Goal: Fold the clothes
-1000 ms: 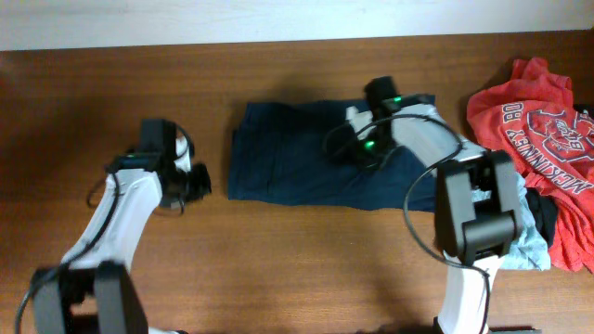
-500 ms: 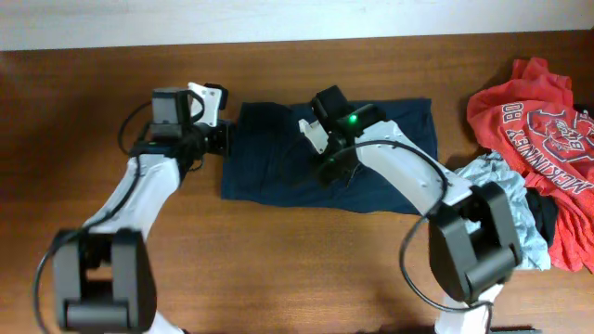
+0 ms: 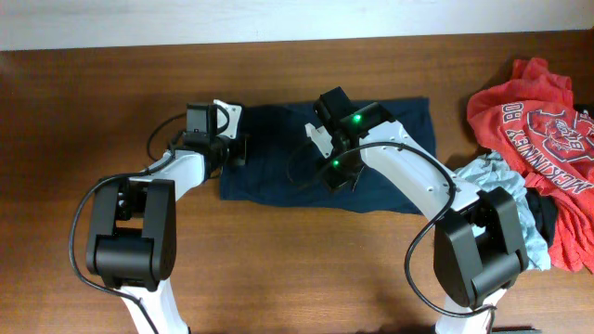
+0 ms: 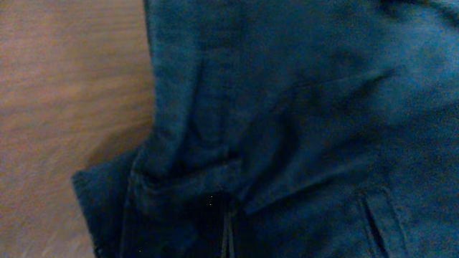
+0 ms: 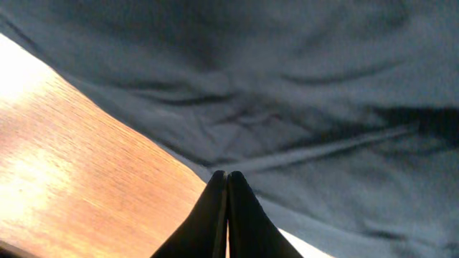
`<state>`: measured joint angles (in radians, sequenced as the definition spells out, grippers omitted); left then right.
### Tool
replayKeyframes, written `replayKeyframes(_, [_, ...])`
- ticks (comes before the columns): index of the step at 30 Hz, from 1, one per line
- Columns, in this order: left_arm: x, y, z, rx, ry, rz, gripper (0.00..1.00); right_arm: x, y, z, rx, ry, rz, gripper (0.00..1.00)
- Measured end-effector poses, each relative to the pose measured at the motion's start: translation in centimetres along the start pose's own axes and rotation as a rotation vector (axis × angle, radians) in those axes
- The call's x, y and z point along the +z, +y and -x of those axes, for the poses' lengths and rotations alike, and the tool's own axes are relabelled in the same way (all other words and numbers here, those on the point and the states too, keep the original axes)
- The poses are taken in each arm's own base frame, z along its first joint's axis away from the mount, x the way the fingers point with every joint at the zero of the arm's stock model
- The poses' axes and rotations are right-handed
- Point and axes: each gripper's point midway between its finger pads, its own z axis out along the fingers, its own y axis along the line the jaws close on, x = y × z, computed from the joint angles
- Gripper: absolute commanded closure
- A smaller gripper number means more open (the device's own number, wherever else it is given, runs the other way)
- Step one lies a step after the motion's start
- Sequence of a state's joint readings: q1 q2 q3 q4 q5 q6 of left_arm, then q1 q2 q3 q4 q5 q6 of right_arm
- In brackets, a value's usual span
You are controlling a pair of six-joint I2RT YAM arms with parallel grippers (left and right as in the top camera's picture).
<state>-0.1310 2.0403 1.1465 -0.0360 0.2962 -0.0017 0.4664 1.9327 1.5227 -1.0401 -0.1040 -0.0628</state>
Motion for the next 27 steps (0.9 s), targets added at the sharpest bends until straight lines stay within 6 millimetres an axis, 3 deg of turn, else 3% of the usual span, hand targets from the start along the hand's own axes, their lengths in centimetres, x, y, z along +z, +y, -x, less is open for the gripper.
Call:
replayKeyframes(3, [-0.2, 1.3, 0.0, -0.027, 0.023, 0.097, 1.00, 0.0, -0.8, -0.1, 0.037, 0.006, -0.046, 0.96])
replayKeyframes(9, [-2.5, 5.4, -1.6, -0.123, 0.110, 0.328, 1.00, 0.1, -1.8, -0.3, 0.117, 0.006, -0.093, 0.94])
replayKeyframes(13, [-3.3, 7.2, -2.0, -0.160, 0.120, 0.385, 1.00, 1.9, -3.3, -1.3, 0.184, 0.008, -0.102, 0.92])
replayKeyframes(17, [-3.5, 7.6, -2.0, -0.165, 0.118, 0.403, 1.00, 4.3, -6.1, -1.7, 0.264, -0.043, -0.114, 0.93])
replayKeyframes(20, [-3.5, 7.7, -2.1, -0.166, 0.120, 0.409, 0.99, 6.3, -9.1, -4.0, 0.394, -0.020, -0.118, 0.96])
replayKeyframes(27, [-3.7, 7.8, -2.3, -0.169, 0.136, 0.415, 1.00, 5.7, -13.1, -6.7, 0.570, 0.004, -0.113, 0.96])
